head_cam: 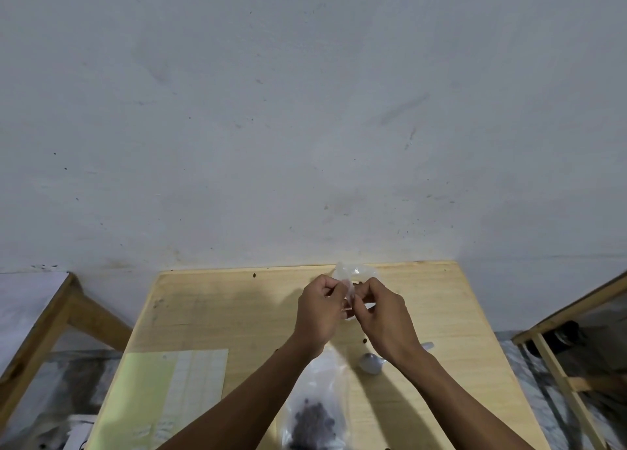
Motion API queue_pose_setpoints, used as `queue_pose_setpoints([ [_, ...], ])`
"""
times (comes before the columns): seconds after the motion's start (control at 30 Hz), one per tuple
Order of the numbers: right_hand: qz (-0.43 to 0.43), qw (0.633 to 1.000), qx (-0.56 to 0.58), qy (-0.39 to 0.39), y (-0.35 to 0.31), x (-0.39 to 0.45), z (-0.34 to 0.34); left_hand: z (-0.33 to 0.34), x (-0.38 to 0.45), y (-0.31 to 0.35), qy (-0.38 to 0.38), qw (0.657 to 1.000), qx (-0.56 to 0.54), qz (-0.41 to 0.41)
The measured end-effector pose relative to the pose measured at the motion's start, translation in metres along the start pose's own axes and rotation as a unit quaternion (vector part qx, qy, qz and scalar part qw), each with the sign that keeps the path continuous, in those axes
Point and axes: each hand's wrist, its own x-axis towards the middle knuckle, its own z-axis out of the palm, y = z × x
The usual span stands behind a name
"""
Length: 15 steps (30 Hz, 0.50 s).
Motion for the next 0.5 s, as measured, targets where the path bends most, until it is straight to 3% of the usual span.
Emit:
queue_pose_setpoints([
  [0.17, 0.009, 1.0, -0.012, 0.007, 0.007, 0.002, 0.002, -0.006, -0.003, -0.001, -0.049, 0.984, 0.172, 0.025],
  [0.37, -0.006, 0.998, -0.066, 0.002, 0.015, 0.006, 0.006, -0.003, -0.001, 0.005, -0.059, 0.966, 0.246, 0.049],
  [0.5, 0.028, 0.995, -0.068, 0.062, 0.018, 0.014, -0.002, -0.003, -0.006, 0.004, -0.053, 0.966, 0.243, 0.064],
])
